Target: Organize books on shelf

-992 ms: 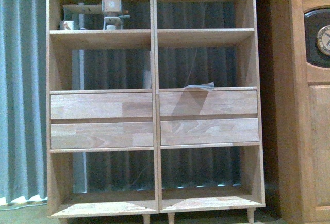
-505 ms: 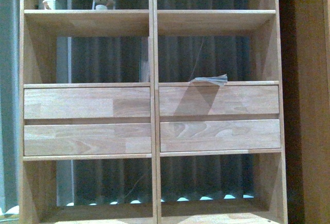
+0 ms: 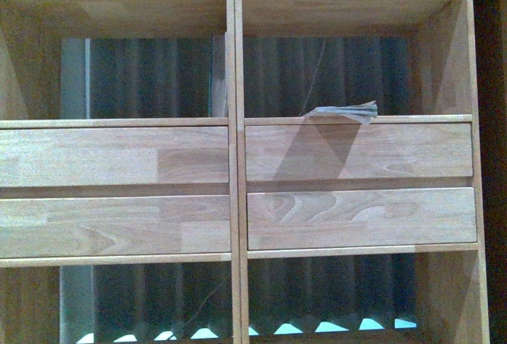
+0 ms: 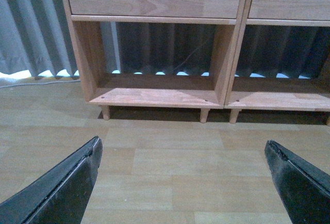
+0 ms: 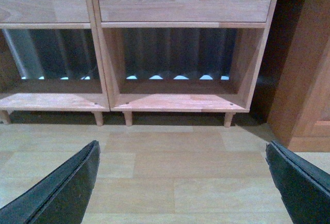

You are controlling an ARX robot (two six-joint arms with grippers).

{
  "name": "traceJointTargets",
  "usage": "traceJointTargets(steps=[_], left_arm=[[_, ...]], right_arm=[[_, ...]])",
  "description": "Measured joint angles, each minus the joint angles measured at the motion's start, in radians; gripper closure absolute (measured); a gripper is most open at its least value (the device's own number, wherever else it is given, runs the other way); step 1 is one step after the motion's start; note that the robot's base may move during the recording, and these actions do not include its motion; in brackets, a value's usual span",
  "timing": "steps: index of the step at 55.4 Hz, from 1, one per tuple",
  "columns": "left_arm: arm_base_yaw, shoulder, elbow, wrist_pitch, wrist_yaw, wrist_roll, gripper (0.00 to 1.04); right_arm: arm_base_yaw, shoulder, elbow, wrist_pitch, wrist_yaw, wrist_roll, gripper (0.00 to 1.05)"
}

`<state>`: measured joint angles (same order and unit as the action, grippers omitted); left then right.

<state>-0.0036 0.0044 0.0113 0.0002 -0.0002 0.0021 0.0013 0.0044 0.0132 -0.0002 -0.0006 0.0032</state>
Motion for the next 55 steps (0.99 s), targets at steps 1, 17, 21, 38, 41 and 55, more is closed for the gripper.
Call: traceJointTargets(steps=[1,17,21,38,41,55], left_arm=[[0.0,0.0,0.0,0.0,0.0,0.0,0.07],[0.0,0.0,0.0,0.0,0.001,0.0,0.07],[0.0,0.0,0.0,0.0,0.0,0.0,0.07],[0.0,0.0,0.0,0.0,0.0,0.0,0.07],[0.0,0.0,0.0,0.0,0.0,0.0,0.07],[0.0,0.0,0.0,0.0,0.0,0.0,0.07]], right_arm=[[0.0,0.0,0.0,0.0,0.0,0.0,0.07],[0.0,0.0,0.0,0.0,0.0,0.0,0.07],[0.0,0.0,0.0,0.0,0.0,0.0,0.07],[0.0,0.0,0.0,0.0,0.0,0.0,0.07],[0.0,0.0,0.0,0.0,0.0,0.0,0.07],[0.0,0.0,0.0,0.0,0.0,0.0,0.07]])
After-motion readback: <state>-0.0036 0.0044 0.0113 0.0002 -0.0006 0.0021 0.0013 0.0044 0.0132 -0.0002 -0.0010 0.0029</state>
